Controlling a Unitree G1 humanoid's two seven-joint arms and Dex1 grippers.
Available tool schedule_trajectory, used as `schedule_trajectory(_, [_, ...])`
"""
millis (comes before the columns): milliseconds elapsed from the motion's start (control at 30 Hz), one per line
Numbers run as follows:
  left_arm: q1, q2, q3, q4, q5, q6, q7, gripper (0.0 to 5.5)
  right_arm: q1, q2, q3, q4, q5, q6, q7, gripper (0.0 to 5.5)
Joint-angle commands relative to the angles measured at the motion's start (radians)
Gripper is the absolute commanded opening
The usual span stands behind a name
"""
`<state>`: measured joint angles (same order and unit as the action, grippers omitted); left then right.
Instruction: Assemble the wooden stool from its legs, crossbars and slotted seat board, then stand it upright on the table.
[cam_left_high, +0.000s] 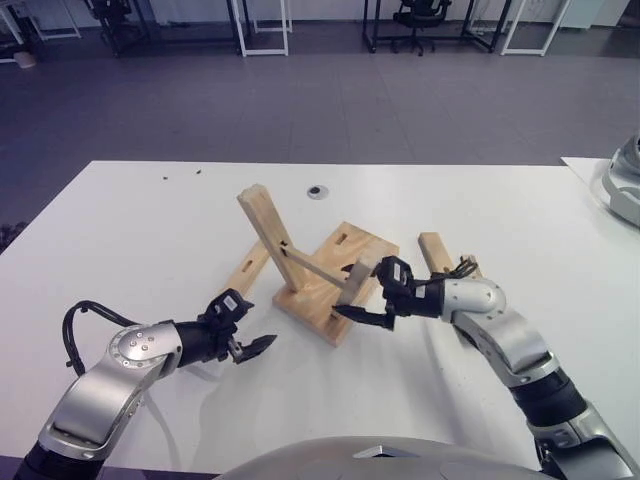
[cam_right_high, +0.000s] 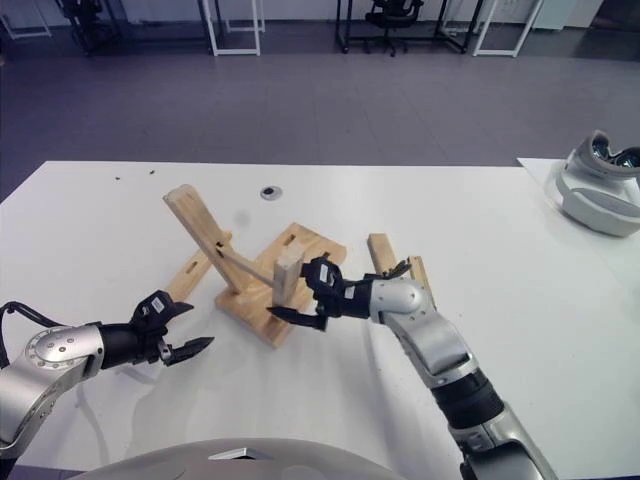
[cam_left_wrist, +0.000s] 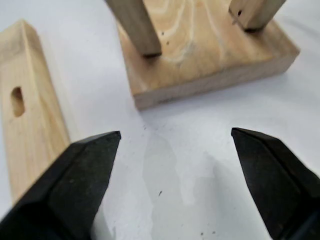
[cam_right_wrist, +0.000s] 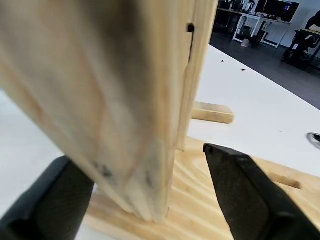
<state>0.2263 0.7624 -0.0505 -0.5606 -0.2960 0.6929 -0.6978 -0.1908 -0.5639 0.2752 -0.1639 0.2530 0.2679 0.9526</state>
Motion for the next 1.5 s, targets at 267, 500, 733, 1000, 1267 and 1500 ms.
schedule_trajectory(267, [-0.063,-0.076,-0.132,-0.01,0.021,0.01,0.031,4.09,-0.189,-0.027,-0.122,0.514,-0.175,-0.247,-0.112,3.77])
schedule_trajectory(500, [-0.038,-0.127,-0.115,0.05,0.002,-0.013,0.05,4.09,-0.266,0.181,-0.106,0.642,-0.09,-0.351,-0.032,3.77])
schedule_trajectory(733, [0.027,-0.079,-0.018,0.104,0.019,-0.051,0.048,4.09,-0.019,0.168,0.045,0.061,0.007,-0.083,0.058,3.77])
schedule_trajectory(1000, [-0.05,-0.061,-0.092,0.173,0.078,-0.105,0.004,4.09,-0.273,0.005,-0.091,0.594,-0.309,-0.234,-0.282,3.77])
schedule_trajectory(1267, [-0.351,-0.123,-0.229,0.42,0.15,-0.193,-0.099,4.09,-0.03,-0.094,0.006,0.436,-0.32,-0.312,-0.07,3.77])
schedule_trajectory(1500, [-0.861,-0.355,-0.194,1.185,0.21,-0.467,-0.12,4.09,0.029,-0.208,-0.119,0.171,-0.171,-0.221,0.05,3.77])
